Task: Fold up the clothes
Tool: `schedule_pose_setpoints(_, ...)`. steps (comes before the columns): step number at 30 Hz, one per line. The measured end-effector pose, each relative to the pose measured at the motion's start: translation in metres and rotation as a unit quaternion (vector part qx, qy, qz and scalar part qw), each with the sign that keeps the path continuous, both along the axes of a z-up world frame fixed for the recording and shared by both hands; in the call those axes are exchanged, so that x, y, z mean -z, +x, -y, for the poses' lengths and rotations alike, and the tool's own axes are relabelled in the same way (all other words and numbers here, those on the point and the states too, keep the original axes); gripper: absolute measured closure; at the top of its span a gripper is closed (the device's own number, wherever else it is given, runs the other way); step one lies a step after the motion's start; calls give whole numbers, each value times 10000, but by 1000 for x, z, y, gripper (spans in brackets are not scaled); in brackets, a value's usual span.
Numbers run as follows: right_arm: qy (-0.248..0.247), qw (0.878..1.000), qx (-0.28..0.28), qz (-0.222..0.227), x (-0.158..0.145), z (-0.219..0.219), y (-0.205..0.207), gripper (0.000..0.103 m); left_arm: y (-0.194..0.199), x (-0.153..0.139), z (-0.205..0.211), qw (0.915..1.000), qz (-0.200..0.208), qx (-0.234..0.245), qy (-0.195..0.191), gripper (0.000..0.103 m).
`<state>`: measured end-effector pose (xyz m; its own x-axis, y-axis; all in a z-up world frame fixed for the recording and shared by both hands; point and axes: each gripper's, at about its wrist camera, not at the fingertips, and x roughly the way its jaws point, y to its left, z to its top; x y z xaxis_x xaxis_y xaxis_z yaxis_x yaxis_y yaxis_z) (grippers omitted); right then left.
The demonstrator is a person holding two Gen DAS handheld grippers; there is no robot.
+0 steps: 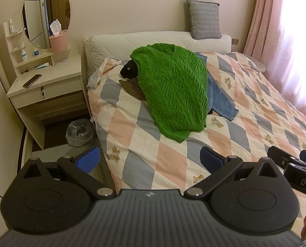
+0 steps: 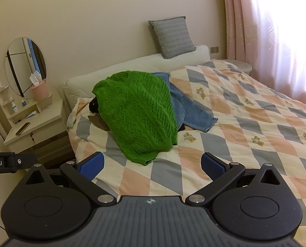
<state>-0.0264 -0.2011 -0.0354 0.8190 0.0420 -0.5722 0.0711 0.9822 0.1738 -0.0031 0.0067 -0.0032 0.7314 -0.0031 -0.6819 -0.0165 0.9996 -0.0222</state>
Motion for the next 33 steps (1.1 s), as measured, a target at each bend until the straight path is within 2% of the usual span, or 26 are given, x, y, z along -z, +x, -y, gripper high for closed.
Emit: schedule_pose_setpoints(33, 201, 9998, -1, -78, -1, 10, 10, 0, 12, 1, 4, 9998, -106, 130, 81, 0)
